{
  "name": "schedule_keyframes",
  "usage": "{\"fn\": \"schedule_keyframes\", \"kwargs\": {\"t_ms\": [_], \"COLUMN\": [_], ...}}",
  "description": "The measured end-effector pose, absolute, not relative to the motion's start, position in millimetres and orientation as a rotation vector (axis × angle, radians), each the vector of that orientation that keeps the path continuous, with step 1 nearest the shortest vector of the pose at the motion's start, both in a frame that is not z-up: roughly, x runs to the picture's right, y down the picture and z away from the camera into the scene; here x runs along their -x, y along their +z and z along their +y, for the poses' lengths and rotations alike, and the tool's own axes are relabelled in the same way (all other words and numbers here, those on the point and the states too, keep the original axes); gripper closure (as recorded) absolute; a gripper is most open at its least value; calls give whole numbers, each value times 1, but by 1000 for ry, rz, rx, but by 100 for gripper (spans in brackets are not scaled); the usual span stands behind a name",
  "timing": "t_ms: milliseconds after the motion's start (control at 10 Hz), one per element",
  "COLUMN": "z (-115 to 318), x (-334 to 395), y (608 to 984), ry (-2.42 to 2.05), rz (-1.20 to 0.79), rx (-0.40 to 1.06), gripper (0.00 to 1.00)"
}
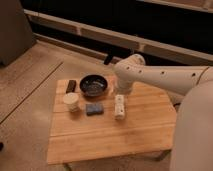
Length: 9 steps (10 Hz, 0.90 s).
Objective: Place the bottle in the ceramic bowl
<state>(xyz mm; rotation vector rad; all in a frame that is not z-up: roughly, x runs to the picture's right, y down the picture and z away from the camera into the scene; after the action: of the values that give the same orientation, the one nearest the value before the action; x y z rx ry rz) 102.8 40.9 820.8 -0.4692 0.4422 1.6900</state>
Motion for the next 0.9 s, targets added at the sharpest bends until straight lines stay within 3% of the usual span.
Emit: {"fn": "schedule_keyframes", "kwargs": {"t_ms": [300,900], "z": [33,60], "x": [-124,-119], "y": [859,915], "ry": [1629,1467], "rz": [500,693], "rx": [466,480], "gripper": [35,35]}}
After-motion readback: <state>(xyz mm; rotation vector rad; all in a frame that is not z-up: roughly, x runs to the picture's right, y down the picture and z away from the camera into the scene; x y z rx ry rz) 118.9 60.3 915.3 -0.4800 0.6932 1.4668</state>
